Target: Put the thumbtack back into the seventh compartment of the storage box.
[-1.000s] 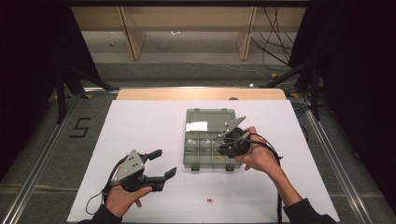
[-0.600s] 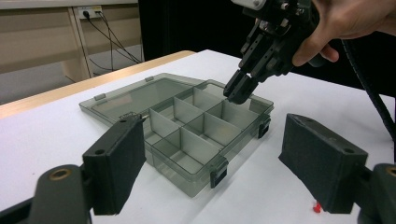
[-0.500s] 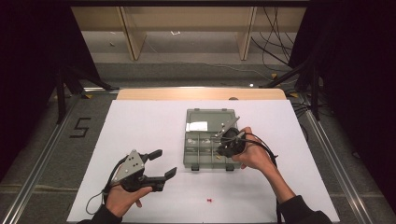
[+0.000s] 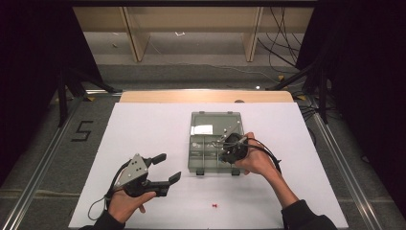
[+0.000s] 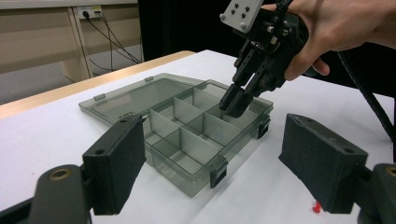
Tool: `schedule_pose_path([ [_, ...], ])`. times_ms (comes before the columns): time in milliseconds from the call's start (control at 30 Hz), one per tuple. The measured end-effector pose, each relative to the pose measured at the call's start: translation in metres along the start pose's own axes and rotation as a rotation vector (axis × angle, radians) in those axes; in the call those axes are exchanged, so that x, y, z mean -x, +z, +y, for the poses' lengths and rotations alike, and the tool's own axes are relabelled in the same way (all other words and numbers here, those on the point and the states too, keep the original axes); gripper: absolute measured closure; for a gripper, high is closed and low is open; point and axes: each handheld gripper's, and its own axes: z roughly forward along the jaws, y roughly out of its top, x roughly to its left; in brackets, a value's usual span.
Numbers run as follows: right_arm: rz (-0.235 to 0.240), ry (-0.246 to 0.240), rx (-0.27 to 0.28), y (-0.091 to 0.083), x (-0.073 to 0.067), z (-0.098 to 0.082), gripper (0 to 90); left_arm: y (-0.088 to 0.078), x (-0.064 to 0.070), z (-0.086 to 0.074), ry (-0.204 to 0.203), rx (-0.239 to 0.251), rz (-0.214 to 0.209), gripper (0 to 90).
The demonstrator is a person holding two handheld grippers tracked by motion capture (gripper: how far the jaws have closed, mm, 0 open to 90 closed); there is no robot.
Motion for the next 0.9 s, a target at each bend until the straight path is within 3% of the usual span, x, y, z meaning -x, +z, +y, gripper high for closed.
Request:
schedule_pose_path([
  [200,-0.009,0.027,0.030,-0.006,0.001,-0.001,66.2,0.000,-0.001,0.000,0.014,0.002,-0.003,21.1],
  [467,-0.016,0.019,0.057,-0.017,-0.002,-0.002,55.4,0.000,-0.001,0.001,0.016,0.002,-0.003,21.1],
  [600,-0.014,0.021,0.069,-0.023,-0.009,-0.001,48.4,-0.001,-0.001,0.001,0.014,0.003,-0.001,21.1],
  [900,-0.020,-0.025,0.085,-0.035,-0.026,-0.001,39.0,-0.001,-0.001,0.001,0.016,0.004,-0.002,21.1],
])
